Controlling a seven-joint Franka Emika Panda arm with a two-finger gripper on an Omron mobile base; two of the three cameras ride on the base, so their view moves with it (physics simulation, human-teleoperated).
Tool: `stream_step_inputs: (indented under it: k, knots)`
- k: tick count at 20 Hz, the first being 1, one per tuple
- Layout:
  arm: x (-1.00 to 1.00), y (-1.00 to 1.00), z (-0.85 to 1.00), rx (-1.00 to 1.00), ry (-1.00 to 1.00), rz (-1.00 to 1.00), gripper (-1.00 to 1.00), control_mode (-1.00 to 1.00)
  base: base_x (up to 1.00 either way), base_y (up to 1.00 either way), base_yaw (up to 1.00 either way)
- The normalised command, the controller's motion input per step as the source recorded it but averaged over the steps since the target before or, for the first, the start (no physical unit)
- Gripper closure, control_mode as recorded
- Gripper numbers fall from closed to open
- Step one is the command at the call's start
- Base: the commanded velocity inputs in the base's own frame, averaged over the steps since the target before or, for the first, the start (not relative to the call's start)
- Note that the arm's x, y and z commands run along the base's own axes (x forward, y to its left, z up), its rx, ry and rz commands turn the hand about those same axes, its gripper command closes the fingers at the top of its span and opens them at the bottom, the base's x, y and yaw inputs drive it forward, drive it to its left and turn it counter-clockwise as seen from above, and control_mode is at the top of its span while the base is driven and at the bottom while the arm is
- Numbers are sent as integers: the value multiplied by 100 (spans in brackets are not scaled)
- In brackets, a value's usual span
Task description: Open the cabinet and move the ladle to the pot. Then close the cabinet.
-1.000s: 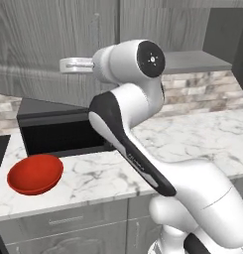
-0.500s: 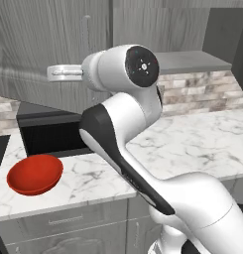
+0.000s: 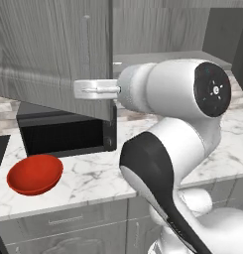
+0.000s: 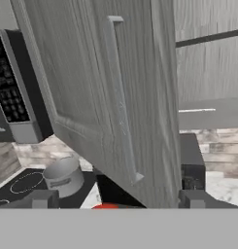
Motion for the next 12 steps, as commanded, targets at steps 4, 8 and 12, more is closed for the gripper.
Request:
stream_step_inputs:
  k: [4, 8, 12]
  knots:
    - [-21, -85, 12, 0, 2, -3, -100, -100, 0, 0, 0]
    - [0, -85, 4, 3, 4, 0, -100, -100, 0, 0, 0]
    - [23, -66, 0, 6, 1, 0, -100, -100, 0, 0, 0]
